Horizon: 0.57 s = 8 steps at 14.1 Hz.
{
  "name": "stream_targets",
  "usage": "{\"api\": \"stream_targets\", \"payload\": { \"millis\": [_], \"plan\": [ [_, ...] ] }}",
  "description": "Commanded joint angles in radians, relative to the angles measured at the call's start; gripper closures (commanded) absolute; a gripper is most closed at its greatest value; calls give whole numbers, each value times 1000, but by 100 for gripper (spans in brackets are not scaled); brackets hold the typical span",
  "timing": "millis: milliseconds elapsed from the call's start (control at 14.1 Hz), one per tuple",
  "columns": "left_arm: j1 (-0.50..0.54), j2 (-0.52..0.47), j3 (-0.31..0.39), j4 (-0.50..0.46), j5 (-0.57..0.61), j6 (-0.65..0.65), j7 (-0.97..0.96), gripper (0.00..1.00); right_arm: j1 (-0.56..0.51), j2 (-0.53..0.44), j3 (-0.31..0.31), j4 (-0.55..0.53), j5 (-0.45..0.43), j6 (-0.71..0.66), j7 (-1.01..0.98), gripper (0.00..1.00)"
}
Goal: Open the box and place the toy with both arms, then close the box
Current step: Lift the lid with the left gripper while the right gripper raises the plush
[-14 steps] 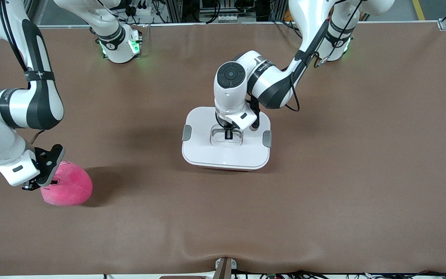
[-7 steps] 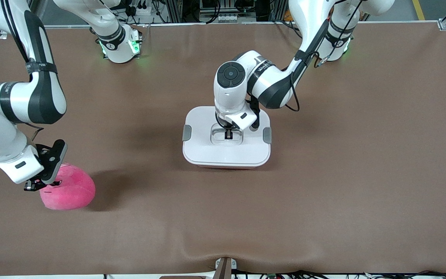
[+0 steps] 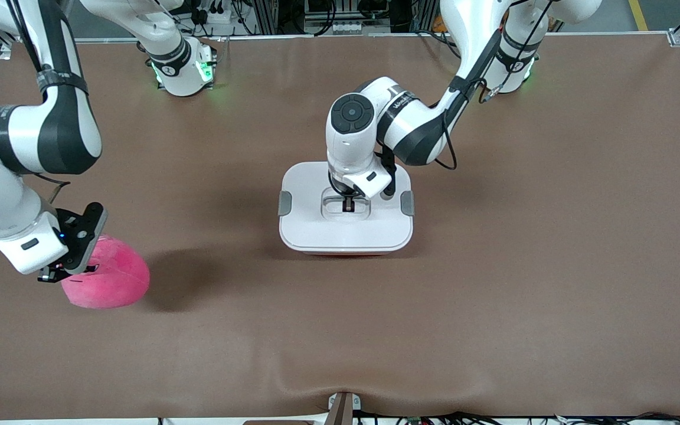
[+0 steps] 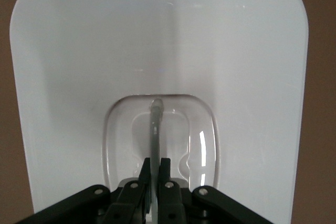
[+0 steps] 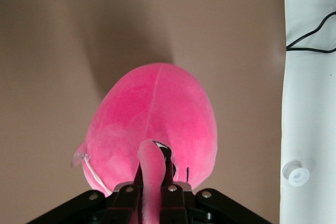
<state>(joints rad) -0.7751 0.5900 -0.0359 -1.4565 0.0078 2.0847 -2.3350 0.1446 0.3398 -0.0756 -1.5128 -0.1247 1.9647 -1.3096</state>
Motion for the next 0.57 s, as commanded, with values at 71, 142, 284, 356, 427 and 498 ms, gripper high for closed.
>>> {"api": "stream_targets", "payload": {
  "millis": [71, 142, 284, 356, 427, 498],
  "plan": [
    [-1, -32, -4, -33, 18, 11, 23, 100, 47, -10, -6, 29, 16, -64, 154, 100],
    [-1, -32, -4, -35, 18, 11, 31, 100, 58, -10, -4, 31, 17, -78, 194, 100],
    [-1, -33, -4, -35, 20, 11, 34, 100, 72, -10, -4, 34, 26, -102, 283, 100],
    [-1, -36, -4, -35, 18, 9, 34, 100, 78, -10, -4, 36, 54, -109, 330, 100],
    [-1, -38, -4, -35, 18, 9, 34, 100, 81, -10, -4, 36, 77, -118, 376, 100],
    [0, -41, -4, -35, 18, 6, 34, 100, 82, -10, -4, 36, 88, -124, 419, 100]
  ]
}}
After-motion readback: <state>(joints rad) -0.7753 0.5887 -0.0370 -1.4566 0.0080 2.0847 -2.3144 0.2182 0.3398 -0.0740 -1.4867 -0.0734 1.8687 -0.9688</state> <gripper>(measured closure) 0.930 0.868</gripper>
